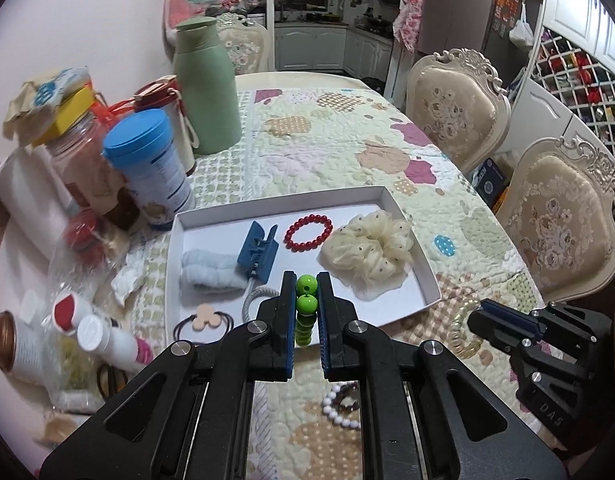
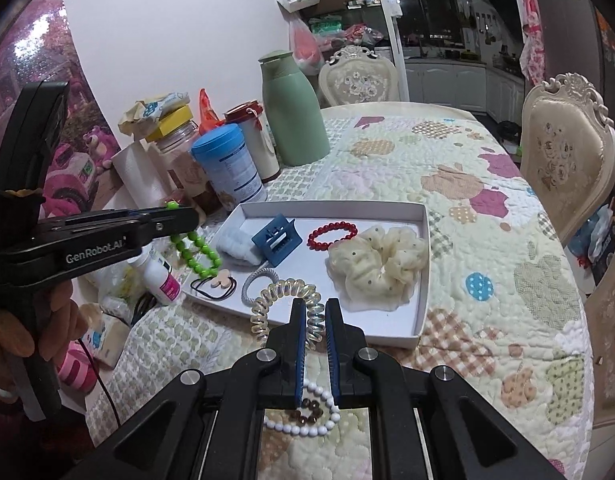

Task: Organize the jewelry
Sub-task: 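Carry the green bracelet and gold coil into the tray and open both tools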

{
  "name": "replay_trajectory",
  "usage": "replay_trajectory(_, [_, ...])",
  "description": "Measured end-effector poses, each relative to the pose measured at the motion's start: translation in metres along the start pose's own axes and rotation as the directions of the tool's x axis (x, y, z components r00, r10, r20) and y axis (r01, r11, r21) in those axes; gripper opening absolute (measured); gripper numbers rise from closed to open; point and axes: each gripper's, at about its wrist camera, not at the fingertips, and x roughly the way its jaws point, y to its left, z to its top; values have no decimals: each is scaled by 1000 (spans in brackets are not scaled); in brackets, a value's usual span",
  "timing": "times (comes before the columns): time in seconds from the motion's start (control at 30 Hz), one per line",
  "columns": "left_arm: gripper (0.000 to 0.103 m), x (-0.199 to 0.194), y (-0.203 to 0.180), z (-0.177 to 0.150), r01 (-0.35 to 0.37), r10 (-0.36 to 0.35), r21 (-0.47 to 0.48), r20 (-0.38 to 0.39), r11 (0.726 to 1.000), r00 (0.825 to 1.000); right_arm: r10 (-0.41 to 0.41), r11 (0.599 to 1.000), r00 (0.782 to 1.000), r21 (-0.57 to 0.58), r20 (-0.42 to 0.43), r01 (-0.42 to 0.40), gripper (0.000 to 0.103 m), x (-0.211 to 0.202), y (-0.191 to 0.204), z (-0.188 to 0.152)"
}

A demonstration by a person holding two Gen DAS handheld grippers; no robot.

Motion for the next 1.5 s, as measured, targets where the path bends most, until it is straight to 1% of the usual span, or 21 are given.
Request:
replay_trajectory(0.2, [8, 25, 2, 10, 27, -27, -1, -35, 1000, 999, 1, 1000, 1000, 11, -24, 0, 9, 23, 2, 8])
replay_trajectory(0.33, [8, 44, 4, 14, 58, -59, -10, -68, 998, 996, -1, 1000, 999, 30, -51, 3, 9, 42, 0, 10])
replay_trajectory(0.47, [8, 69, 4, 20, 108, -111, -30, -105, 994, 988, -1, 999, 996, 46, -90, 5, 9, 62, -4, 9])
replay_trajectory(0.63, [8, 109, 8, 26, 145, -155, -73, -161, 987, 975, 5, 998, 990, 64, -142, 4, 9, 93, -12, 8])
replay_trajectory(0.77, [8, 138, 16, 25, 144, -163, -110, -196, 984, 967, 0, 998, 982, 61, -188, 12, 9, 122, -16, 9])
replay_trajectory(0.9, [8, 164, 30, 19, 114, -147, -149, -233, 982, 961, -16, 998, 971, 53, -238, 29, 9, 150, -22, 6])
replay_trajectory(1.07, [8, 178, 42, 12, 85, -125, -161, -258, 983, 958, -58, 997, 961, 27, -269, 67, 9, 171, -26, 2])
replay_trajectory(1.17, [13, 181, 45, 10, 75, -118, -169, -261, 983, 958, -53, 997, 959, 44, -279, 68, 9, 177, -31, 0])
replay_trajectory(1.2, [22, 181, 46, 9, 70, -113, -168, -260, 983, 959, -50, 997, 961, 49, -272, 66, 10, 176, -32, -1])
replay_trajectory(1.23, [34, 181, 46, 8, 66, -109, -168, -258, 984, 960, -51, 996, 962, 53, -268, 68, 13, 175, -33, -1])
replay_trajectory(1.27, [38, 180, 46, 8, 65, -108, -169, -257, 983, 960, -50, 996, 962, 56, -268, 68, 15, 176, -34, -1])
replay_trajectory(1.5, [39, 167, 41, 2, 48, -84, -148, -246, 988, 966, -28, 996, 974, 82, -224, 47, 17, 155, -32, 1])
